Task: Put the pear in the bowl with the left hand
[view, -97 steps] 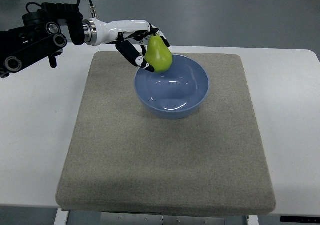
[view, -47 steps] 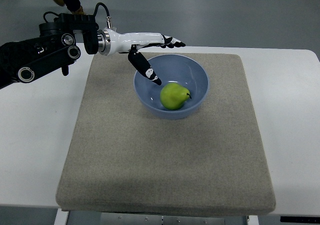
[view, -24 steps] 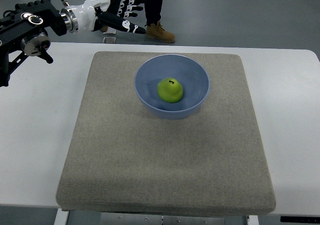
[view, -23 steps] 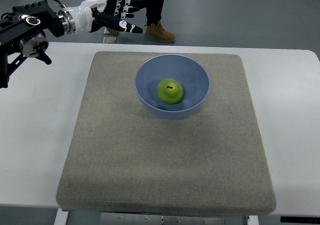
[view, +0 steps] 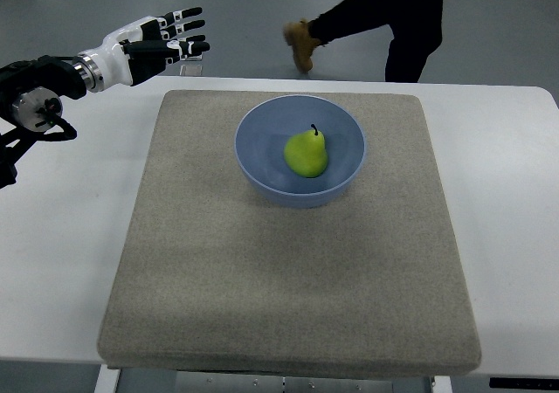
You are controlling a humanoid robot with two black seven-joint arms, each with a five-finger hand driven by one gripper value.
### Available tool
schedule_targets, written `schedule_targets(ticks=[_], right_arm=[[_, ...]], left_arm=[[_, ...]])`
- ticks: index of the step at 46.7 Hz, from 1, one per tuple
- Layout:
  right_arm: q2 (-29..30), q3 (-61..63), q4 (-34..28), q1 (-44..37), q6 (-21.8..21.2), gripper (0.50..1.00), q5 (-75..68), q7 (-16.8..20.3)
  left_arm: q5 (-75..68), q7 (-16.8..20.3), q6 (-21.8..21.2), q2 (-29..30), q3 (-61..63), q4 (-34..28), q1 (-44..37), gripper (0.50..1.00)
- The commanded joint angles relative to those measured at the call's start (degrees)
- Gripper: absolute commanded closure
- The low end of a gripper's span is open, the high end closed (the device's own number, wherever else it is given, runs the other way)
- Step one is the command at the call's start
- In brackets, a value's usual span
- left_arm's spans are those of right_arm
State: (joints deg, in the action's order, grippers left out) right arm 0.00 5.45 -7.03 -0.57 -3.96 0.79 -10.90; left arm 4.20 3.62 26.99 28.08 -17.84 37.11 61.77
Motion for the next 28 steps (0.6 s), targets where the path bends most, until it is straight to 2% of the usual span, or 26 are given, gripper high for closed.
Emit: schedule_targets(ticks=[1, 6, 11, 19, 28], right_arm=[[0.00, 0.00, 0.00, -0.05, 0.00, 0.574, 0.00, 0.00], [0.00, 0.00, -0.08, 0.04, 0.00, 0.574, 0.00, 0.00], [0.00, 0.00, 0.00, 0.04, 0.00, 0.574, 0.00, 0.00], [0.00, 0.00, 0.00, 0.04, 0.00, 0.574, 0.00, 0.00], [0.00, 0.00, 0.00, 0.04, 0.00, 0.574, 0.00, 0.00]], left_arm=[[7.12, -4.57, 3.41, 0.13, -1.84, -2.30, -1.21, 0.504], [13.63, -11.51, 4.91, 0.13, -5.70, -4.41, -2.79, 0.501], [15.13, -15.48, 5.35, 0.13, -10.18, -4.59, -4.02, 0.501], [15.13, -16.45, 7.63, -0.13, -15.73, -4.24, -6.39, 0.501], [15.39, -16.45, 7.20, -0.57, -16.17, -4.24, -7.80, 0.501]])
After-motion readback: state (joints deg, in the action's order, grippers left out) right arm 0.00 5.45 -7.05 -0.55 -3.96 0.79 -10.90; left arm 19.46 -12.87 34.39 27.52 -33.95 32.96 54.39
